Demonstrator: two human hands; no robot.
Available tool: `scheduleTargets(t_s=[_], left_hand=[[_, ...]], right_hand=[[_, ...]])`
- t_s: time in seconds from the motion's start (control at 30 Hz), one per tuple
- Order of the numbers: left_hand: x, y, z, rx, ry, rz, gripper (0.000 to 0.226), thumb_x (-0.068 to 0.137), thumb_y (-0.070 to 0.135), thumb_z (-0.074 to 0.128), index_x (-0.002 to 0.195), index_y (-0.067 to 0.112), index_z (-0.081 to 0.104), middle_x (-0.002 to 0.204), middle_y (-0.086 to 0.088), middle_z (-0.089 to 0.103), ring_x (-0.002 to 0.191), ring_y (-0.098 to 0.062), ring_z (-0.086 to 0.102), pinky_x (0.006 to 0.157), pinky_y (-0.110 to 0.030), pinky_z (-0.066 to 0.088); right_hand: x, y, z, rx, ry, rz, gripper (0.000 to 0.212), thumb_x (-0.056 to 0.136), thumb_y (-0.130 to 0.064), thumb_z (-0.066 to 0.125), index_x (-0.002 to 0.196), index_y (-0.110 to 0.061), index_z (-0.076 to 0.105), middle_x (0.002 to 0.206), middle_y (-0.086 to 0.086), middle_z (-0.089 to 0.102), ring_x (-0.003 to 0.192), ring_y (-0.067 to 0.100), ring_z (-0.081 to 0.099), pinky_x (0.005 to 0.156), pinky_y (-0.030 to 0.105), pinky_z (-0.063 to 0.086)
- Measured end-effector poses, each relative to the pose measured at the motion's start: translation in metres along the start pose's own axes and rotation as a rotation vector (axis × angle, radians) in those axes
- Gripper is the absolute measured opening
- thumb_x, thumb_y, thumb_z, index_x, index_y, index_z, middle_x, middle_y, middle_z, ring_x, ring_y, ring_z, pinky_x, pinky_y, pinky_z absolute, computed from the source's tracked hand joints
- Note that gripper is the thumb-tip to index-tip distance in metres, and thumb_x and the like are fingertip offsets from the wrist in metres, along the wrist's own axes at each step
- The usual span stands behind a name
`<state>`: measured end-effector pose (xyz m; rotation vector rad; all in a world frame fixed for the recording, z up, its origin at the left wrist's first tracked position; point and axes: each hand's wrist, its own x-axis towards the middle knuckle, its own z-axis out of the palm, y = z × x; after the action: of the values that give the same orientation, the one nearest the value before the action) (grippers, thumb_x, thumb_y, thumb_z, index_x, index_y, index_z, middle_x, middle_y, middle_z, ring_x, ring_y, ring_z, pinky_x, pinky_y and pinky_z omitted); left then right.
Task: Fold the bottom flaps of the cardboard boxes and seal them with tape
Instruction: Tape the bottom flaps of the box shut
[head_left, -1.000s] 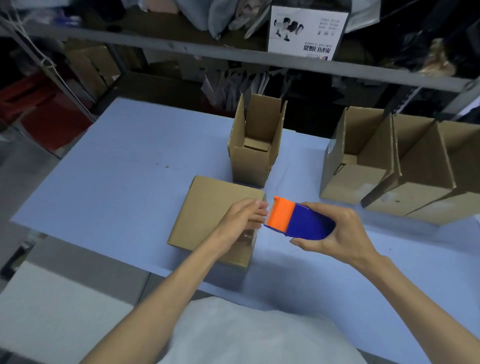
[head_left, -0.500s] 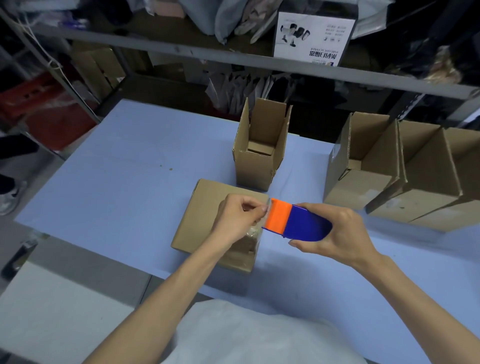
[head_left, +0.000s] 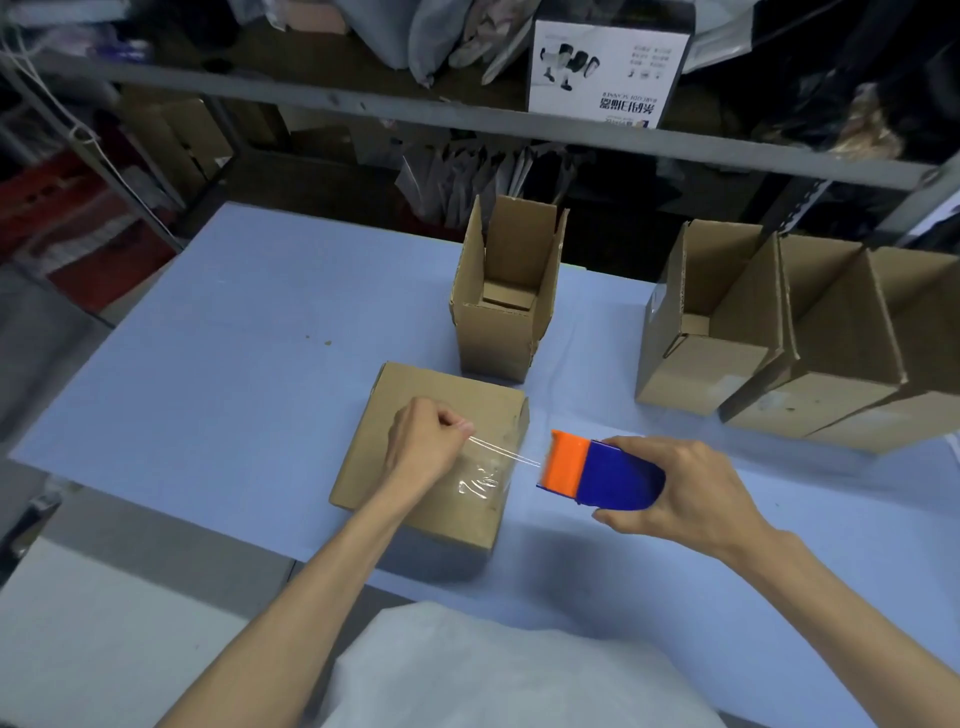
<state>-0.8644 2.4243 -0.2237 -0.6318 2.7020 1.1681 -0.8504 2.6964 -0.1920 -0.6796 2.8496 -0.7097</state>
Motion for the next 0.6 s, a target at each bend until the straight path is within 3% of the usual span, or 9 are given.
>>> scheduleTargets(t_s=[0.13, 0.27, 0.4, 0.6], left_hand=[[0.004, -0.002, 0.000, -0.070, -0.056, -0.016, 0.027, 0.082, 0.018, 0.070, 0.057, 0.024, 0.063, 0.058, 0.016, 0.060, 0.067, -0.006, 0.058, 0.065, -0.021, 0.045], [0.008, -0.004, 0.005, -0.088, -0.173, -0.090, 0.026, 0.082, 0.017, 0.069, 0.056, 0.020, 0.066, 0.068, 0.005, 0.069, 0.072, -0.014, 0.062, 0.074, -0.027, 0.052], [0.007, -0.003, 0.009, -0.050, -0.156, -0.067, 0.030, 0.077, 0.036, 0.075, 0.057, 0.016, 0.067, 0.055, 0.011, 0.062, 0.061, -0.010, 0.059, 0.065, -0.024, 0.048], [0.003, 0.004, 0.017, 0.019, -0.074, 0.034, 0.014, 0.078, 0.015, 0.072, 0.064, 0.020, 0.070, 0.061, 0.013, 0.064, 0.075, -0.015, 0.066, 0.064, -0.018, 0.043]], right_hand=[[0.009, 0.006, 0.009, -0.041, -0.009, 0.083, 0.059, 0.055, -0.057, 0.080, 0.103, -0.026, 0.065, 0.084, -0.010, 0.069, 0.071, 0.012, 0.060, 0.056, 0.021, 0.046], [0.022, 0.013, 0.018, -0.075, -0.134, 0.136, 0.059, 0.059, -0.062, 0.076, 0.104, -0.025, 0.062, 0.089, -0.010, 0.069, 0.077, 0.012, 0.060, 0.060, 0.023, 0.049], [0.024, 0.020, 0.023, -0.063, -0.155, 0.148, 0.062, 0.058, -0.065, 0.075, 0.106, -0.028, 0.061, 0.092, -0.011, 0.069, 0.076, 0.010, 0.058, 0.055, 0.015, 0.042], [0.029, 0.024, 0.026, -0.080, -0.170, 0.156, 0.069, 0.058, -0.069, 0.073, 0.111, -0.028, 0.059, 0.098, -0.011, 0.069, 0.083, 0.011, 0.059, 0.057, 0.017, 0.044]])
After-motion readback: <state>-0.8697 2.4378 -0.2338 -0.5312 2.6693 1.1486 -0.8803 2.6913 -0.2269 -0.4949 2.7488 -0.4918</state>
